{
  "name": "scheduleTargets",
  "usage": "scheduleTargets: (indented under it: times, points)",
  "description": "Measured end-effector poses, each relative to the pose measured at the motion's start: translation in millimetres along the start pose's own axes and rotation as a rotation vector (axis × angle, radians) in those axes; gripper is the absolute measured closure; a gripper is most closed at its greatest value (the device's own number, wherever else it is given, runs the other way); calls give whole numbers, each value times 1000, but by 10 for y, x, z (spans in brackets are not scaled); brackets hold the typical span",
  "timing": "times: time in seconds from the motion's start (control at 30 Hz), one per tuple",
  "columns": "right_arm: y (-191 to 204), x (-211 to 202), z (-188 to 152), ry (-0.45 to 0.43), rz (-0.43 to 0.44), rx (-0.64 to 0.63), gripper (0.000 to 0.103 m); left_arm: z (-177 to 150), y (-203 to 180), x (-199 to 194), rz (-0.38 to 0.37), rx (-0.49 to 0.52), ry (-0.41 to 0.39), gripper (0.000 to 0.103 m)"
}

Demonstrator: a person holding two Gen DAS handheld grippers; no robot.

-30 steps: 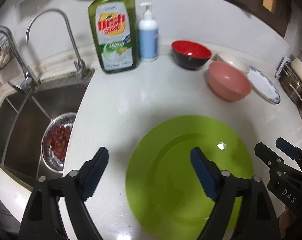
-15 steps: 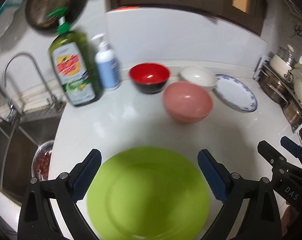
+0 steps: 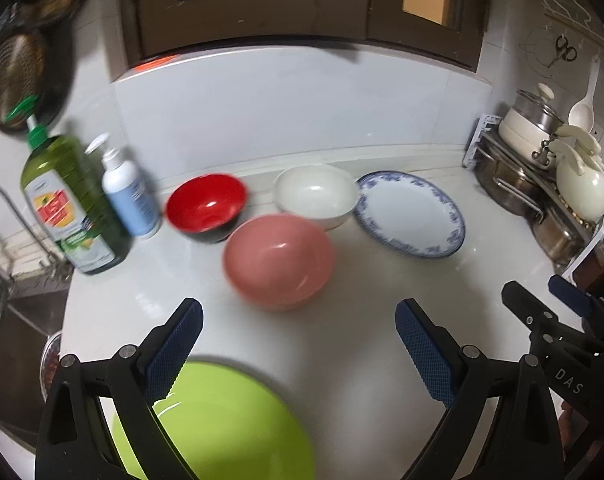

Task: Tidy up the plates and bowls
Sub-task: 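Move both open grippers to the rim of the blue-and-white plate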

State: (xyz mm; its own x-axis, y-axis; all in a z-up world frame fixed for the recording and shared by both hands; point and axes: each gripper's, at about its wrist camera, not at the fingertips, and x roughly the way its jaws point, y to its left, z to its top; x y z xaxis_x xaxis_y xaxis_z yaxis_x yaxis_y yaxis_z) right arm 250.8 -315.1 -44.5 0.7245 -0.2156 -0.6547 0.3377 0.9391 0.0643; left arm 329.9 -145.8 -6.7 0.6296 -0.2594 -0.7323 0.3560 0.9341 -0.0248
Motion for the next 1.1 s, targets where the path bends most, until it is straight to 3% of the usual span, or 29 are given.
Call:
scheduleTargets:
  times: [0.3, 0.47, 1.1]
  points:
    - [-557, 395, 355, 55, 53, 42, 21, 411, -524, 233, 9, 3, -10, 5]
    - [-764, 603, 572, 64, 44, -1, 21, 588, -738, 436, -1, -18, 17, 8]
    - [-1286, 1581, 991, 102, 94, -64, 21, 754, -1190, 1541, 29, -99, 138, 13]
